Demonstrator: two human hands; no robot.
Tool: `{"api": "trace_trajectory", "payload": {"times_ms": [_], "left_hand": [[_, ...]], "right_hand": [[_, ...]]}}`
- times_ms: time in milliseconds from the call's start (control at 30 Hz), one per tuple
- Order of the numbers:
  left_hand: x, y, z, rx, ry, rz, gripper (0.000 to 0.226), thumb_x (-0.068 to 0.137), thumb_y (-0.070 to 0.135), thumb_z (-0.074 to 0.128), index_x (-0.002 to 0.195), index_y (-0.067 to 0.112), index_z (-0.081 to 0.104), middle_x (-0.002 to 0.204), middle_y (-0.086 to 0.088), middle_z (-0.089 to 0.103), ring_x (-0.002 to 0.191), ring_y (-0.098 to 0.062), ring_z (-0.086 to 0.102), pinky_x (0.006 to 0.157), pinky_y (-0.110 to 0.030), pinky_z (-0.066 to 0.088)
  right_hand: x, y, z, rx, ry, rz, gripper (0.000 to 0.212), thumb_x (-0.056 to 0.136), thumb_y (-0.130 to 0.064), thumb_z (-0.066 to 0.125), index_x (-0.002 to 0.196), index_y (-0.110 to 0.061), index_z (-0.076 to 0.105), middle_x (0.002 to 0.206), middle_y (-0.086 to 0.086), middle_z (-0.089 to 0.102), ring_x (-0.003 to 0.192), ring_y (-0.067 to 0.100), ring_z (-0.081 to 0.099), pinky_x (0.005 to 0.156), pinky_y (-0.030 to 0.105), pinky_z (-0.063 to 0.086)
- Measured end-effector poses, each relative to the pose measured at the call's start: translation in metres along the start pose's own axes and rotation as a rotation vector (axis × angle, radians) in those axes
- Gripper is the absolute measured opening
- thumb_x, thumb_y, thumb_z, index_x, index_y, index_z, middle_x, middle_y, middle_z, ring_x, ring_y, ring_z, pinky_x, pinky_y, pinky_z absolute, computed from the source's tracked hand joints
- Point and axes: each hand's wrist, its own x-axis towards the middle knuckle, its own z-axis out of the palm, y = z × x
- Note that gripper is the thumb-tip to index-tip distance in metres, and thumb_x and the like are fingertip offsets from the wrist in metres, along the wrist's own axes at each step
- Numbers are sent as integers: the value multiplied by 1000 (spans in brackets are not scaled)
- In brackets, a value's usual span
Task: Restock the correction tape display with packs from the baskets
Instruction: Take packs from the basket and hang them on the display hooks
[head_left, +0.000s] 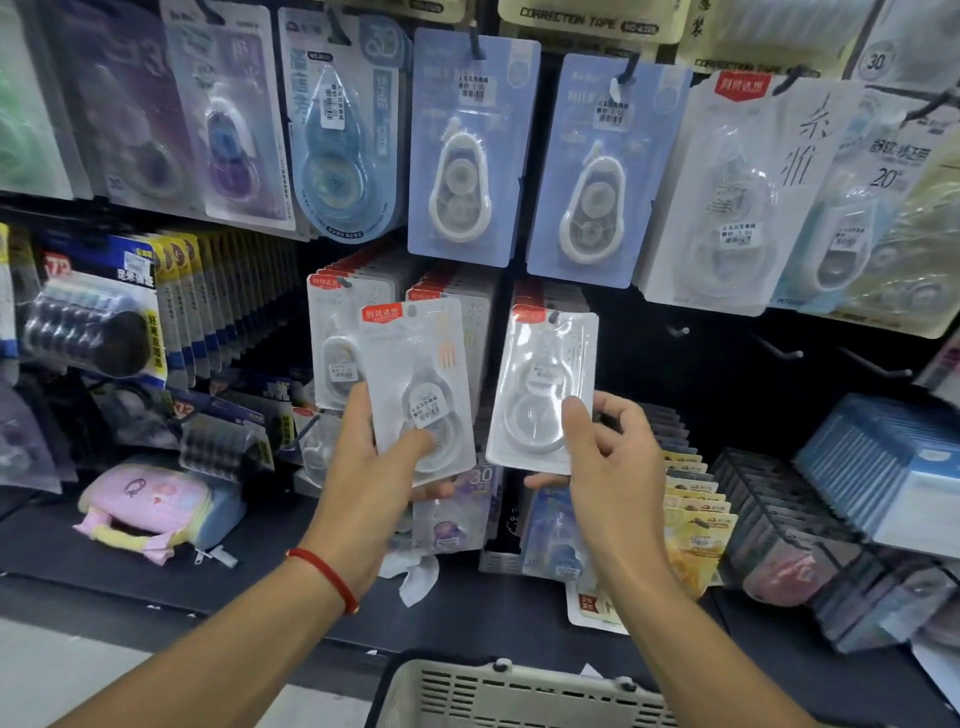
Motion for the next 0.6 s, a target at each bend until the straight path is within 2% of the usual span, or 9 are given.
{"api": "trace_trajectory", "payload": {"times_ms": [33, 100, 133, 167, 233, 333, 433, 500, 600], "left_hand": [[-1, 1, 0, 21, -9, 9, 48, 97, -2, 61, 125, 37, 60, 114, 9, 75, 97, -22, 78, 62, -38, 64], [-3, 0, 2, 66, -36, 9, 46, 99, 0, 62, 126, 38, 57, 120, 6, 73, 97, -25, 77, 62, -43, 65], [-4, 0, 3, 80, -54, -5, 44, 99, 1, 64, 124, 37, 55, 122, 3, 72, 95, -27, 77, 62, -47, 65], [-6, 0, 4, 89, -74, -22, 42, 99, 2, 66, 122, 36, 54, 122, -1, 72, 93, -30, 77, 63, -51, 65], [-9, -1, 7, 93, -140, -46, 42, 99, 5, 69, 125, 35, 53, 118, -4, 74, 91, -33, 78, 69, -57, 65], [-13, 2, 13, 72, -280, -60, 49, 101, 8, 67, 139, 34, 50, 118, -6, 77, 101, -30, 78, 77, -54, 66], [-14, 5, 17, 63, -310, -59, 53, 102, 11, 66, 146, 38, 52, 120, -3, 76, 106, -28, 76, 83, -50, 66], [-13, 4, 17, 67, -282, -65, 58, 102, 3, 64, 148, 37, 53, 120, -9, 73, 106, -33, 74, 84, -49, 65], [-14, 4, 17, 112, -292, -50, 62, 98, -9, 63, 145, 31, 55, 124, -14, 66, 99, -36, 72, 84, -44, 65]], "right_hand": [[3, 3, -2, -105, -23, 40, 28, 106, -41, 59, 123, -19, 57, 103, -3, 79, 79, 23, 78, 66, 40, 65], [7, 11, -9, -532, -75, 86, 49, 104, -56, 51, 138, -20, 48, 122, 0, 69, 109, 22, 69, 87, 45, 60], [8, 14, -12, -678, -82, 73, 54, 104, -60, 47, 142, -21, 45, 125, -2, 64, 118, 21, 63, 94, 44, 55], [8, 15, -13, -696, -95, 47, 51, 104, -59, 47, 140, -23, 48, 123, -6, 64, 120, 18, 62, 96, 41, 53], [6, 13, -12, -492, -196, 0, 36, 103, -53, 52, 125, -26, 62, 111, -16, 70, 110, 9, 67, 89, 28, 53], [0, 13, -4, -263, -370, -37, 20, 102, -46, 62, 112, -30, 70, 103, -13, 78, 97, 6, 73, 85, 28, 59], [-4, 14, 1, -154, -282, -81, 11, 101, -33, 69, 111, -28, 67, 101, -11, 80, 92, 7, 76, 79, 25, 61], [-2, 13, 1, -68, -169, -70, 12, 102, -30, 68, 112, -23, 66, 101, -6, 80, 91, 9, 76, 74, 24, 61], [2, 6, -1, -15, -77, -25, 17, 104, -36, 64, 114, -23, 66, 98, 1, 78, 77, 13, 73, 54, 27, 56]]}}
